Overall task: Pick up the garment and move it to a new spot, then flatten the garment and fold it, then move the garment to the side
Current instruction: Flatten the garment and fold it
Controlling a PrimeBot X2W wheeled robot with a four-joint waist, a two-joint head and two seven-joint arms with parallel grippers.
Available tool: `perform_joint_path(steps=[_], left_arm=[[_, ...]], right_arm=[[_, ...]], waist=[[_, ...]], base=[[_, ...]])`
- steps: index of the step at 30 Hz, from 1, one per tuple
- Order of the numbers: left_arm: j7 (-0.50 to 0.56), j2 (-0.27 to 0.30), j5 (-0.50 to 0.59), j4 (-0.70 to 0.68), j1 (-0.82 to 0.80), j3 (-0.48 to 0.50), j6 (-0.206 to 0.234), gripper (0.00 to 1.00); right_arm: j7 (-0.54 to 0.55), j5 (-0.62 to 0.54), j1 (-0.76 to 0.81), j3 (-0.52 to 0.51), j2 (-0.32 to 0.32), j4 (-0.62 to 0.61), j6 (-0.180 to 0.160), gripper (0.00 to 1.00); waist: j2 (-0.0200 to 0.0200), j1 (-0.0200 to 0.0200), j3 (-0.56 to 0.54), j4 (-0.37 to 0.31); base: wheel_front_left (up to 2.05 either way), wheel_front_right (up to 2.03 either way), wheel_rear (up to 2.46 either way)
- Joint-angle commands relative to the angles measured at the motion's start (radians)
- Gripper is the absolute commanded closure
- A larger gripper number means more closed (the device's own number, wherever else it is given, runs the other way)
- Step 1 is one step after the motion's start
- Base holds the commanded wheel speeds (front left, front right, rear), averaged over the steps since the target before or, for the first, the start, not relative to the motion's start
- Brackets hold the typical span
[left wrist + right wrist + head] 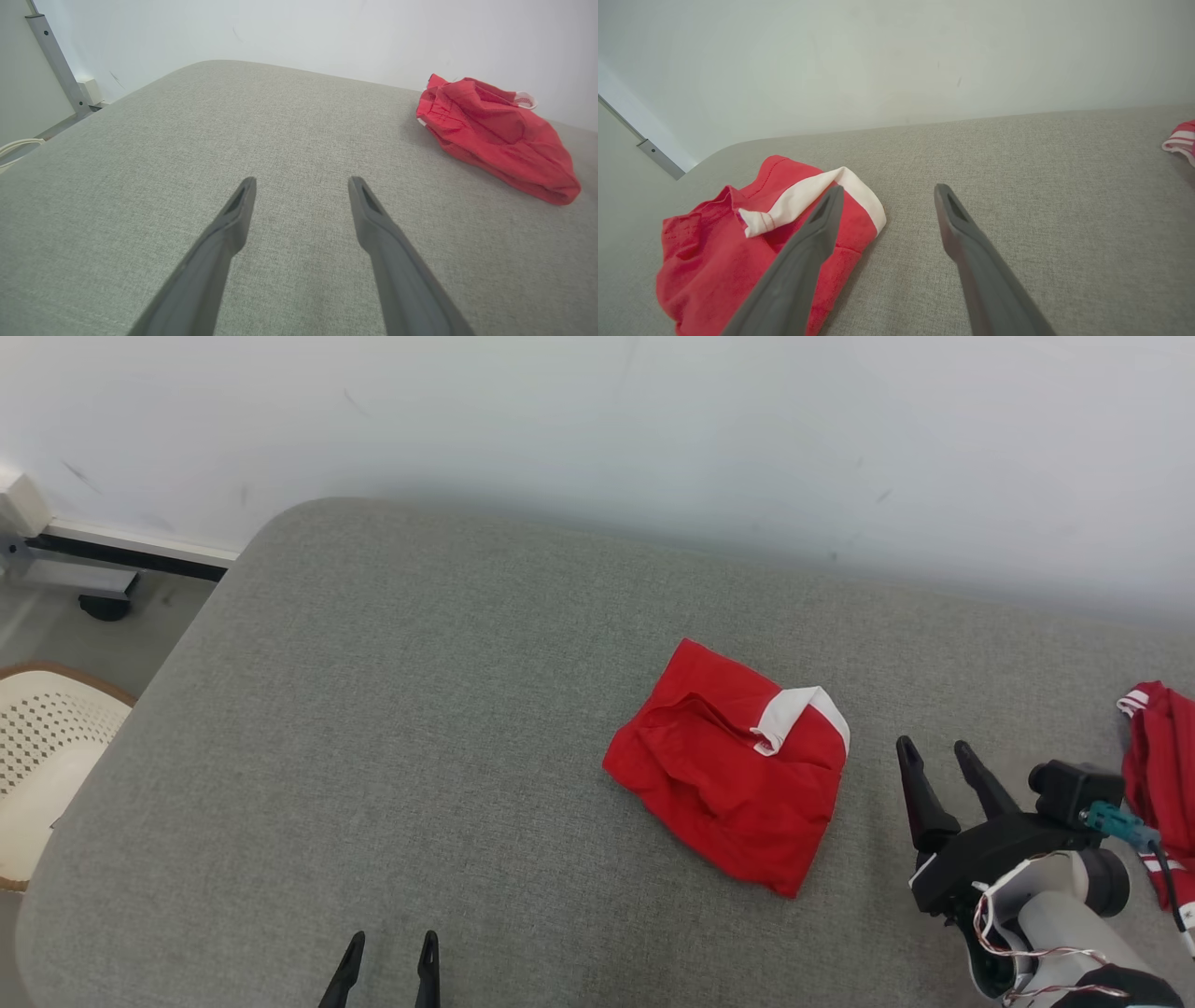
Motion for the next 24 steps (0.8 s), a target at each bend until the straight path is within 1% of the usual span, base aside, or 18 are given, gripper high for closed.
perform_joint_path(steps=[1, 2, 3, 7, 14, 19, 24], left_arm=[[-0.004, 0.001, 0.004, -0.001, 0.013, 0.005, 0.000, 0.00], [-0.004, 0.001, 0.005, -0.001, 0.013, 0.005, 0.000, 0.00], [-0.004, 0.001, 0.006, 0.000, 0.012, 0.004, -0.001, 0.00], [-0.004, 0.001, 0.007, 0.001, 0.001, -0.001, -0.004, 0.00], [-0.004, 0.001, 0.008, -0.002, -0.016, -0.010, -0.011, 0.00], [-0.004, 0.001, -0.003, -0.003, -0.030, -0.025, -0.007, 0.00], [-0.004, 0.001, -0.019, -0.001, -0.052, -0.043, 0.000, 0.00]], right_arm=[[0.000, -0.015, 0.016, -0.012, 0.012, -0.011, -0.002, 0.06], [0.000, -0.023, 0.026, -0.022, 0.018, -0.014, -0.002, 0.27], [0.000, -0.030, 0.033, -0.030, 0.025, -0.016, -0.002, 1.00], [0.000, -0.071, 0.042, -0.032, 0.047, -0.008, -0.002, 1.00], [0.000, -0.120, 0.001, -0.035, 0.092, 0.037, -0.002, 1.00], [0.000, -0.151, -0.042, -0.024, 0.114, 0.098, -0.002, 1.00], [0.000, -0.167, -0.107, -0.024, 0.133, 0.188, -0.002, 1.00]], waist=[[0.0000, -0.0001, 0.000, -0.002], [0.0000, -0.0001, 0.001, -0.002], [0.0000, -0.0001, 0.001, -0.002], [0.0000, -0.0001, 0.003, 0.009], [0.0000, -0.0001, 0.025, 0.035], [0.0000, -0.0001, 0.052, 0.057], [0.0000, -0.0001, 0.087, 0.089]], base=[[0.00, 0.00, 0.00], [0.00, 0.00, 0.00], [0.00, 0.00, 0.00], [0.00, 0.00, 0.00], [0.00, 0.00, 0.00], [0.00, 0.00, 0.00], [0.00, 0.00, 0.00]])
